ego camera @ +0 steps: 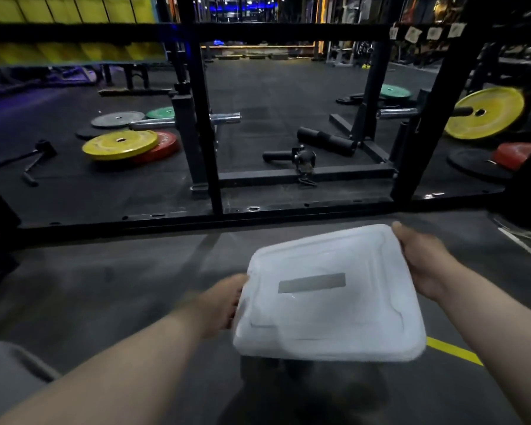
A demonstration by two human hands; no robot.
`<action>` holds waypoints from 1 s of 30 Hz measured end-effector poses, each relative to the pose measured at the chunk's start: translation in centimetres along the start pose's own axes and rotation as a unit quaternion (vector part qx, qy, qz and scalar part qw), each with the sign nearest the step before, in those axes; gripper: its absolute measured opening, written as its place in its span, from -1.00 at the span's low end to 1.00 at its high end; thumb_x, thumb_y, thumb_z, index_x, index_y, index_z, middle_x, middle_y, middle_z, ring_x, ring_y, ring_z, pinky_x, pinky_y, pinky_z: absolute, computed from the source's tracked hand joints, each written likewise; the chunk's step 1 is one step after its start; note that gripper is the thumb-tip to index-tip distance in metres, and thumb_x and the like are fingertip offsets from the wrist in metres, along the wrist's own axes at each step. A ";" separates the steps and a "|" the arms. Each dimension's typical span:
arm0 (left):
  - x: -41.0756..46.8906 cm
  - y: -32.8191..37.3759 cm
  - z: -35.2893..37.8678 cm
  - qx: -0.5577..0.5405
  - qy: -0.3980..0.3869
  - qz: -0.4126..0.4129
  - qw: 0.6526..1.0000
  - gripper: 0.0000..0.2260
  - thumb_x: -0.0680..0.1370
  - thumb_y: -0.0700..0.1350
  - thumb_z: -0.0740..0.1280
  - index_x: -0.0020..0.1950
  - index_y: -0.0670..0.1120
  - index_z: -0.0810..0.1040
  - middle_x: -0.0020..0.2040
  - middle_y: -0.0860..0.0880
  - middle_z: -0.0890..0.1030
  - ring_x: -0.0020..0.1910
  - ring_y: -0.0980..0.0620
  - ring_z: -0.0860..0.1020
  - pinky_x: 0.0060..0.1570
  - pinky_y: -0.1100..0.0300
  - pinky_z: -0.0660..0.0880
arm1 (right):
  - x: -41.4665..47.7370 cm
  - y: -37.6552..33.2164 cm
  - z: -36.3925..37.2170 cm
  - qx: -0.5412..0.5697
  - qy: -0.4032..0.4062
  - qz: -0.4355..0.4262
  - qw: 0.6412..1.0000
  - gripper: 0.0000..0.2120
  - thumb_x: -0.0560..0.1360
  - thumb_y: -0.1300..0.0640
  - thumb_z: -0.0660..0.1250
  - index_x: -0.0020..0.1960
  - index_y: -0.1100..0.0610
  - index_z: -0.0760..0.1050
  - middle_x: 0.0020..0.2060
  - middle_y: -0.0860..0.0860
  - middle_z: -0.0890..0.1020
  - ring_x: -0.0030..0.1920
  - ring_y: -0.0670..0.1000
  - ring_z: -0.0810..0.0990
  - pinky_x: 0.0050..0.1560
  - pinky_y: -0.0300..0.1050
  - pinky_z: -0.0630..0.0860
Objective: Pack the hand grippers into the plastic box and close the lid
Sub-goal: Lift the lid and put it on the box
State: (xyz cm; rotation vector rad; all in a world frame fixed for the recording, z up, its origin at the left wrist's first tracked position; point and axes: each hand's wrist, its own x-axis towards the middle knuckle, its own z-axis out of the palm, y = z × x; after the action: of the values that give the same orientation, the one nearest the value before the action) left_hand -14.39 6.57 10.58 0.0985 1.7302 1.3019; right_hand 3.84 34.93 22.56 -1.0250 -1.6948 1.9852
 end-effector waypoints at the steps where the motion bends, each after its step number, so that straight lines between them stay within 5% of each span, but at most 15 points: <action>1: 0.4 -0.8 0.2 0.046 0.018 0.002 0.999 -0.74 0.40 0.02 0.39 -0.05 -0.14 0.63 -0.08 -0.14 0.63 -0.18 -0.09 0.55 -0.17 0.13 0.47 | 0.3 0.6 -0.2 -0.001 0.012 0.011 1.000 -0.68 0.64 -0.01 0.20 -0.07 0.22 0.54 -0.35 0.09 0.68 -0.33 0.10 0.65 -0.21 -0.03 0.54; 4: 2.5 -2.7 0.3 0.070 0.147 0.004 0.987 -0.82 0.25 -0.12 0.29 -0.30 -0.22 0.58 -0.25 -0.19 0.57 -0.32 -0.05 0.46 -0.23 0.11 0.40 | 1.9 3.0 -1.0 -0.121 0.027 0.040 0.992 -0.62 0.60 -0.13 0.16 -0.05 0.17 0.54 -0.22 0.18 0.62 -0.28 0.13 0.60 -0.22 -0.05 0.52; 7: 2.8 -2.5 1.5 0.034 0.194 0.003 0.980 -0.89 0.23 -0.19 0.22 -0.49 -0.16 0.46 -0.38 -0.16 0.48 -0.34 -0.06 0.38 -0.27 0.11 0.38 | 2.6 6.4 -2.4 -0.335 -0.001 0.077 0.939 -0.55 0.59 -0.13 0.11 -0.12 0.23 0.53 -0.34 0.17 0.59 -0.45 0.11 0.56 -0.43 -0.14 0.48; 10: 2.4 -2.3 2.6 0.055 0.215 -0.004 0.975 -0.80 0.46 -0.26 0.22 -0.37 -0.13 0.45 -0.39 -0.08 0.46 -0.34 -0.05 0.37 -0.36 0.18 0.33 | 2.1 9.1 -3.2 -0.369 -0.072 0.115 0.919 -0.79 0.54 0.13 0.24 -0.14 0.24 0.54 -0.37 0.12 0.58 -0.44 0.06 0.54 -0.40 -0.17 0.47; 12: 3.1 -2.5 3.2 0.069 0.225 0.001 0.972 -0.84 0.50 -0.24 0.18 -0.22 -0.16 0.52 -0.27 -0.07 0.51 -0.30 -0.04 0.42 -0.33 0.19 0.35 | 3.1 10.3 -3.5 -0.355 -0.032 0.071 0.932 -0.87 0.40 0.21 0.30 -0.30 0.22 0.51 -0.42 0.10 0.52 -0.42 0.04 0.49 -0.37 -0.14 0.39; 15: 4.5 -2.7 4.2 0.109 0.224 -0.038 0.968 -0.62 0.41 -0.12 0.16 0.16 -0.22 0.52 0.06 -0.10 0.59 -0.05 -0.10 0.57 -0.03 0.08 0.54 | 5.5 11.0 -3.4 -0.330 0.038 0.022 0.943 -0.89 0.25 0.19 0.28 -0.38 0.24 0.43 -0.46 0.04 0.43 -0.42 0.01 0.37 -0.37 -0.15 0.27; 17: 4.6 -2.4 5.2 0.171 0.232 -0.068 0.955 -0.60 0.50 -0.13 0.15 0.31 -0.23 0.39 0.30 -0.18 0.45 0.22 -0.18 0.48 0.24 0.06 0.44 | 7.1 11.2 -3.3 -0.336 0.037 0.008 0.941 -0.87 0.27 0.22 0.27 -0.25 0.27 0.53 -0.38 0.03 0.57 -0.40 0.05 0.48 -0.38 -0.17 0.38; 21: 5.7 -2.7 6.8 0.305 0.279 -0.076 0.907 -0.64 0.63 -0.05 0.12 0.38 -0.19 0.31 0.36 -0.20 0.28 0.32 -0.20 0.32 0.29 -0.01 0.32 | 9.8 11.9 -2.8 -0.345 0.055 0.007 0.937 -0.77 0.41 0.21 0.23 0.03 0.07 0.55 -0.14 0.08 0.66 -0.16 0.15 0.65 -0.31 -0.03 0.60; 25: 7.5 -3.5 6.7 0.345 0.308 -0.041 0.886 -0.63 0.63 0.06 0.13 0.36 -0.10 0.34 0.29 -0.10 0.25 0.28 -0.12 0.27 0.32 0.00 0.30 | 11.9 14.1 -2.4 -0.405 0.012 0.028 0.914 -0.57 0.53 0.01 0.16 0.38 -0.01 0.36 0.17 0.08 0.59 0.00 0.13 0.58 0.00 0.01 0.55; 28: 8.7 -3.0 5.6 0.303 0.322 -0.038 0.896 -0.62 0.63 0.10 0.13 0.40 0.00 0.32 0.32 -0.08 0.25 0.30 -0.12 0.25 0.34 -0.01 0.23 | 12.1 14.8 -1.7 -0.396 0.007 0.041 0.917 -0.54 0.61 0.07 0.11 0.50 -0.04 0.23 0.26 0.04 0.51 0.12 0.15 0.54 0.06 -0.07 0.46; 30: 9.3 -2.4 5.0 0.265 0.318 -0.050 0.909 -0.66 0.60 0.11 0.16 0.35 0.04 0.35 0.29 -0.06 0.25 0.27 -0.13 0.26 0.33 0.00 0.22 | 12.5 15.3 -1.6 -0.403 0.012 0.028 0.915 -0.49 0.64 0.09 0.09 0.57 -0.04 0.11 0.45 0.00 0.36 0.35 0.15 0.42 0.32 -0.01 0.37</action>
State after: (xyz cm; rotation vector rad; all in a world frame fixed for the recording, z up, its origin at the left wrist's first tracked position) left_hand -15.03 14.22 2.94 -0.1194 2.5836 0.7886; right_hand -0.60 40.82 4.13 -1.3308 -2.5644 1.2557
